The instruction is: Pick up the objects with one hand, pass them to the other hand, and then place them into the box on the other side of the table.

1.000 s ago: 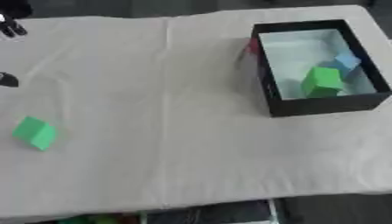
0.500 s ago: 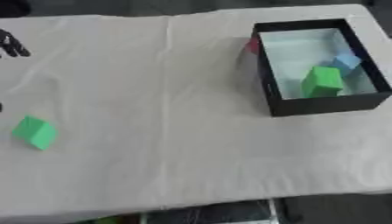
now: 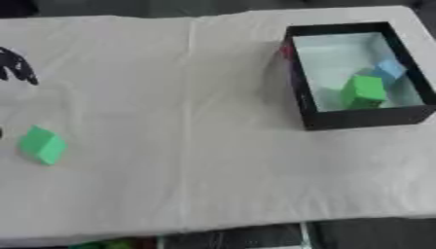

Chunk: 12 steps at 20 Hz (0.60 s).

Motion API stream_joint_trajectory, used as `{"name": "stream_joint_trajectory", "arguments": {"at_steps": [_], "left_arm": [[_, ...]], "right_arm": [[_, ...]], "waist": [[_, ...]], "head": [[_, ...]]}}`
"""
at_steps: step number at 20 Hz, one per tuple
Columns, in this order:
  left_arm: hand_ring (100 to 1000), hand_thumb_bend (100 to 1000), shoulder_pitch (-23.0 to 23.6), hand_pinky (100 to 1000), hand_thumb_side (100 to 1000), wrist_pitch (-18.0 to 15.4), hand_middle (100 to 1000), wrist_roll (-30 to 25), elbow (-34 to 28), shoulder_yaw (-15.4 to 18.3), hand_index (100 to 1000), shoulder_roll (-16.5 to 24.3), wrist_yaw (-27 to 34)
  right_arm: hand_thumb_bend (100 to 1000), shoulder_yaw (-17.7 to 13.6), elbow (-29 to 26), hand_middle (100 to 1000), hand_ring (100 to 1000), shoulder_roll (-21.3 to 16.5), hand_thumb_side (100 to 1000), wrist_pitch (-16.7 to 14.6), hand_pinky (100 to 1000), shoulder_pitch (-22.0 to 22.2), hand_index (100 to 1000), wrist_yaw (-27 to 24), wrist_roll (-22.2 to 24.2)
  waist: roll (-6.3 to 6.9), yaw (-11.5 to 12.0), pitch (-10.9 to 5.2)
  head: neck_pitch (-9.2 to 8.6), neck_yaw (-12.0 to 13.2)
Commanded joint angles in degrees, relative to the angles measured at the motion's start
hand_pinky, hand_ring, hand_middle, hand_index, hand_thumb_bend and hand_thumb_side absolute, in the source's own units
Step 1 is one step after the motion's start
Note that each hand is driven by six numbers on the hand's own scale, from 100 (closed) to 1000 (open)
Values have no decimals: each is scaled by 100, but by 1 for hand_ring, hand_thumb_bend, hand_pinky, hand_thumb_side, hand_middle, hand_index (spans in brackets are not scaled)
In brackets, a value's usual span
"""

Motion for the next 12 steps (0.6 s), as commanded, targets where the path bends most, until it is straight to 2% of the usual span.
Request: {"name": "stream_joint_trajectory", "arguments": {"at_steps": [1, 4, 7, 12], "left_arm": [[773, 752, -61, 732, 100, -284, 745, 263, 13, -26, 778, 133, -100], [761, 783, -47, 722, 100, -419, 735, 530, 47, -58, 783, 106, -138], [753, 785, -40, 710, 100, -407, 727, 709, 96, -60, 782, 86, -134], [749, 770, -22, 703, 100, -386, 721, 712, 170, -89, 772, 48, -67]], "right_arm": [[100, -29, -33, 939, 967, -149, 440, -8, 1000, -64, 852, 48, 9], [100, -28, -19, 937, 966, -136, 441, -11, 1000, -37, 851, 86, 9], [100, -32, -1, 936, 964, -119, 443, -13, 1000, -10, 850, 130, 6], [100, -47, 20, 935, 963, -83, 441, -14, 1000, 25, 848, 180, 9]], "waist": [[-8, -9, -75], [-11, -11, -72], [-12, -9, -73], [-14, -15, -62]], "head": [[37, 20], [37, 43], [37, 50], [37, 64]]}}
